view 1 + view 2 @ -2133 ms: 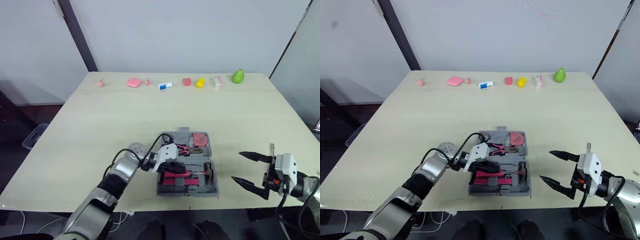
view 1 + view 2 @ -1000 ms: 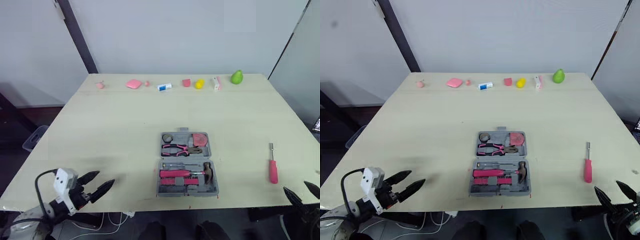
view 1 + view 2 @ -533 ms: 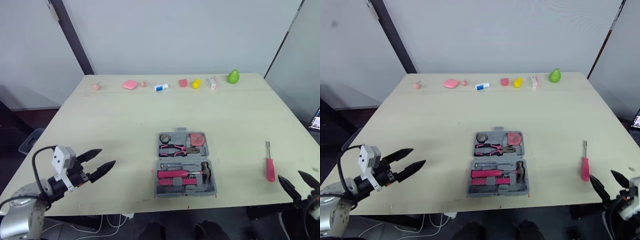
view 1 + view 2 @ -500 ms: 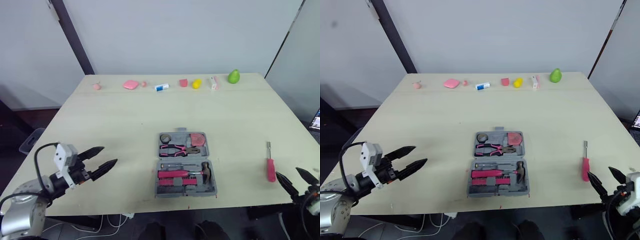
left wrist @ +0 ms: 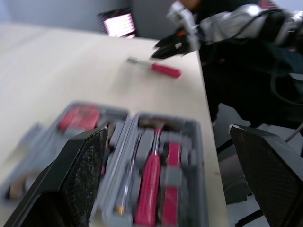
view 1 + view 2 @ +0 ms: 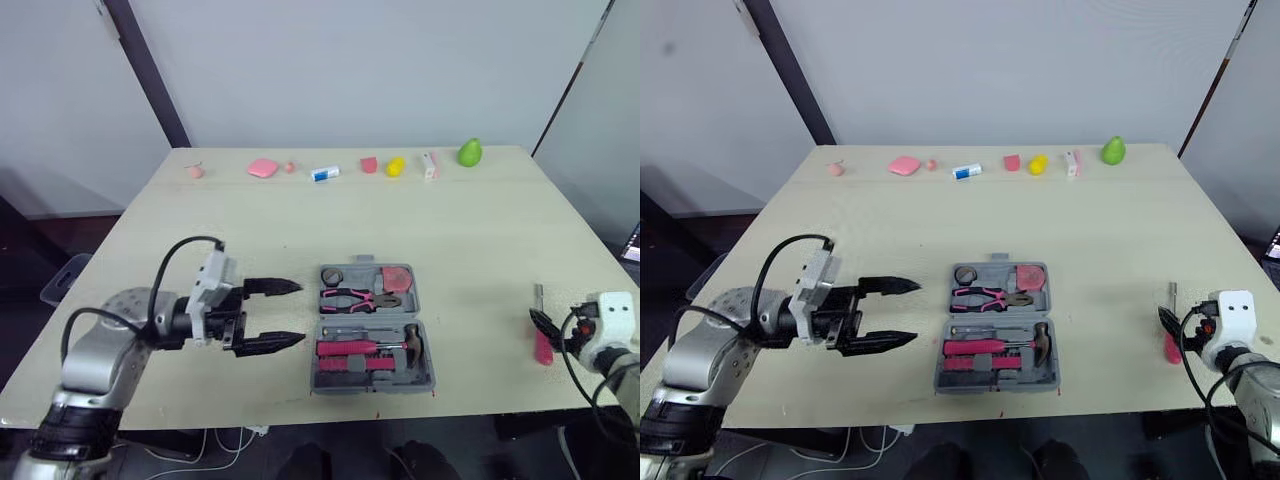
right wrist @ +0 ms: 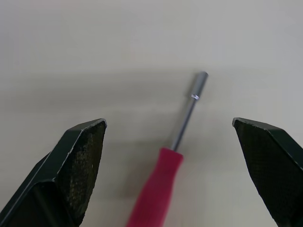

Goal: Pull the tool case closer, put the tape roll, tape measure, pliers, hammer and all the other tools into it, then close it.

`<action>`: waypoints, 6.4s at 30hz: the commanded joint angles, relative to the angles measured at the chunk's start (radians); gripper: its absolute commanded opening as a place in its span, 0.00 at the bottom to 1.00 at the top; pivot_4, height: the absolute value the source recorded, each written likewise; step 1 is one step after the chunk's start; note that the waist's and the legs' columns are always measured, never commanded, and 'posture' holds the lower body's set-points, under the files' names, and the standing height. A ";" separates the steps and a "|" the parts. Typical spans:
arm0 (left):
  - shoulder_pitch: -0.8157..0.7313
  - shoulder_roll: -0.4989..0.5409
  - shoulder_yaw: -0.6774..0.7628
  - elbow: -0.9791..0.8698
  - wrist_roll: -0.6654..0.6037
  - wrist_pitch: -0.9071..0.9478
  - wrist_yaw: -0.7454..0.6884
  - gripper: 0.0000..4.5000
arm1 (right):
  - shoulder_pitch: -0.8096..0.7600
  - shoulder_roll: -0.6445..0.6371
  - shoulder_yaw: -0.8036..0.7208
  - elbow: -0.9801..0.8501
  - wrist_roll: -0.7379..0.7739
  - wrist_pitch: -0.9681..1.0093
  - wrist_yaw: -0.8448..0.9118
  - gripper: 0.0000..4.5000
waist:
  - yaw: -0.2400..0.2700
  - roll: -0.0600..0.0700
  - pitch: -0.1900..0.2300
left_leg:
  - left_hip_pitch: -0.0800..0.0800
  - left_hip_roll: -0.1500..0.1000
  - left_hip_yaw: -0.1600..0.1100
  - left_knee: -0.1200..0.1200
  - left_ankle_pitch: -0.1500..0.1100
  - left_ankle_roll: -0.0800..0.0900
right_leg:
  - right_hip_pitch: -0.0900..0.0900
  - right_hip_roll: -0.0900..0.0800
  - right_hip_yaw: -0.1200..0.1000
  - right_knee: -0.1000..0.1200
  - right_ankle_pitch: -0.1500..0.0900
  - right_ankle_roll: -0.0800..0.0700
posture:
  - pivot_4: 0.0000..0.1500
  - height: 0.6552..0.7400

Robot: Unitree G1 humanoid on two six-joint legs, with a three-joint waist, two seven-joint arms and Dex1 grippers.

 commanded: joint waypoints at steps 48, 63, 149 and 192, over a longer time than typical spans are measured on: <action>-0.045 0.008 -0.028 -0.099 -0.047 -0.007 -0.026 1.00 | 0.036 0.349 0.213 -0.552 -0.057 0.538 -0.323 0.62 | -0.003 0.000 0.001 | -0.002 0.001 -0.002 -0.002 0.000 0.000 | -0.003 0.001 0.001 -0.001 0.000 0.000 | 1.00 1.00; -0.003 0.010 -0.009 -0.047 -0.025 -0.071 -0.049 1.00 | -0.031 -0.156 0.193 -0.520 0.097 0.405 0.255 0.98 | -0.003 -0.001 0.002 | -0.001 0.001 -0.001 -0.003 0.000 0.000 | -0.003 0.001 0.001 -0.002 -0.002 -0.001 | 1.00 1.00; 0.018 0.011 -0.024 -0.081 -0.048 -0.099 -0.054 1.00 | -0.453 -0.054 0.313 -0.214 -0.324 1.004 0.385 0.08 | 0.000 -0.001 0.012 | -0.002 0.000 -0.001 -0.002 0.000 -0.001 | -0.003 0.000 0.000 0.000 0.001 0.000 | 1.00 1.00; -0.003 0.023 0.026 -0.005 -0.059 -0.106 -0.095 1.00 | -0.032 0.252 0.160 -0.148 -0.205 0.046 -0.013 0.88 | -0.003 -0.002 0.012 | -0.002 0.001 0.000 -0.004 0.000 -0.001 | -0.004 0.002 0.000 -0.001 0.000 0.000 | 1.00 1.00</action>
